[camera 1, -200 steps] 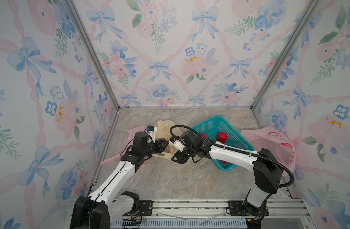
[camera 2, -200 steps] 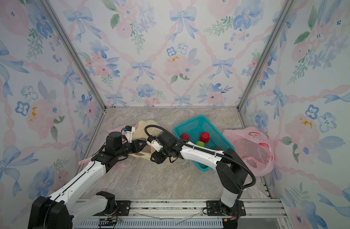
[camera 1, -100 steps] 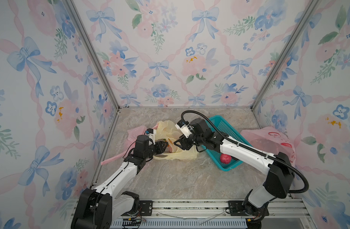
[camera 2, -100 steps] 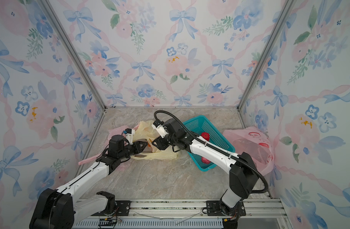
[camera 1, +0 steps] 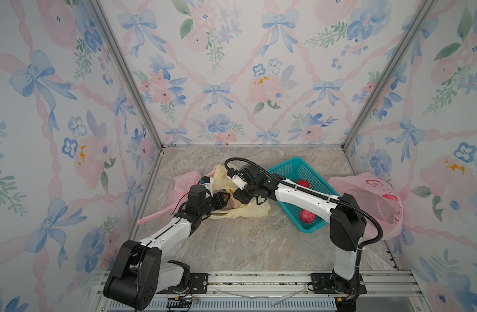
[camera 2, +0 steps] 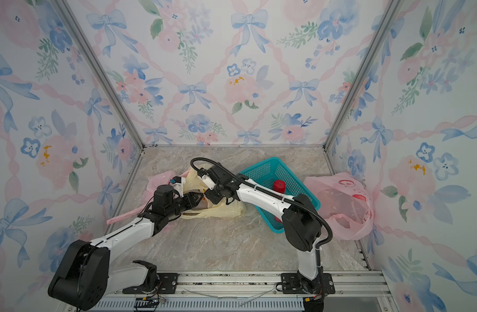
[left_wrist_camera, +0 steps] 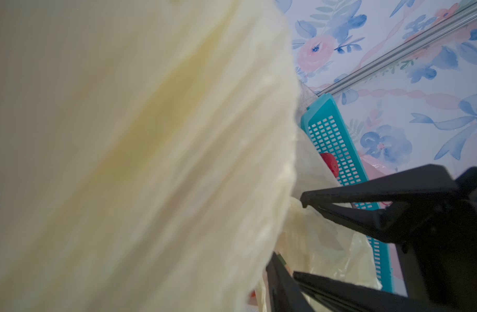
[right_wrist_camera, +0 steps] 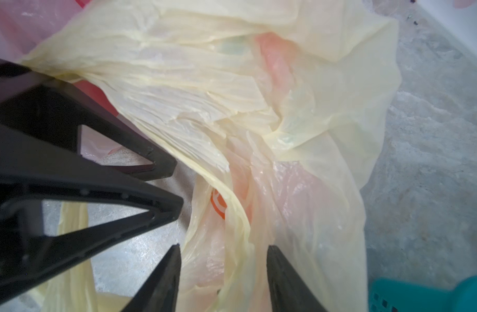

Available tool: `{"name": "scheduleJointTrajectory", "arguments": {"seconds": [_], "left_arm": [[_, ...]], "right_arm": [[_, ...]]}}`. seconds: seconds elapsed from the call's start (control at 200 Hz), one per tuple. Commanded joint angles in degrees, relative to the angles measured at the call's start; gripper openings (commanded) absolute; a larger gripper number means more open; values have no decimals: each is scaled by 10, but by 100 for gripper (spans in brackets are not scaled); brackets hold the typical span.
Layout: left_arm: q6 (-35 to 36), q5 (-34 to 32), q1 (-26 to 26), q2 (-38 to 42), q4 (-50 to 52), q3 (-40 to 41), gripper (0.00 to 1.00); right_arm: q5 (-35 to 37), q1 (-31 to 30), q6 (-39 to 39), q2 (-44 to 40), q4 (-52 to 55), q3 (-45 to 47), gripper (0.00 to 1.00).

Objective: Untie the knot of a plastic bag & take out the apple
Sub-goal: Untie the plastic bag at the center of the board.

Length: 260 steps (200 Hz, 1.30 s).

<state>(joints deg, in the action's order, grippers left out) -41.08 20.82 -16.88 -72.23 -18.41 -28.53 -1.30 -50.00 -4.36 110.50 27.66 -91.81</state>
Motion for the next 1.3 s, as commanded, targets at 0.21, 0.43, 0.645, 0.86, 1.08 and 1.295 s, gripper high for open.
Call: {"name": "scheduleJointTrajectory", "arguments": {"seconds": [0.21, 0.43, 0.645, 0.86, 1.08, 1.295], "left_arm": [[-3, 25, -8, -62, -96, -9, 42], [-5, 50, -15, -102, -151, -9, 37], [5, 55, -15, -120, -151, -20, 0], [78, -4, -15, -51, 48, -72, 0], [145, -81, -3, 50, 273, -124, 0], [161, -77, 49, 137, 369, -121, 0]], "right_arm": [[78, -5, -20, 56, 39, -63, 42], [89, -3, -15, 79, 39, -79, 13], [73, -1, 0, 46, 16, -70, 0], [-5, 29, 58, -59, -28, -24, 0], [-160, 107, 192, -123, -84, 19, 0], [-204, 157, 256, -141, -120, 71, 0]]}}
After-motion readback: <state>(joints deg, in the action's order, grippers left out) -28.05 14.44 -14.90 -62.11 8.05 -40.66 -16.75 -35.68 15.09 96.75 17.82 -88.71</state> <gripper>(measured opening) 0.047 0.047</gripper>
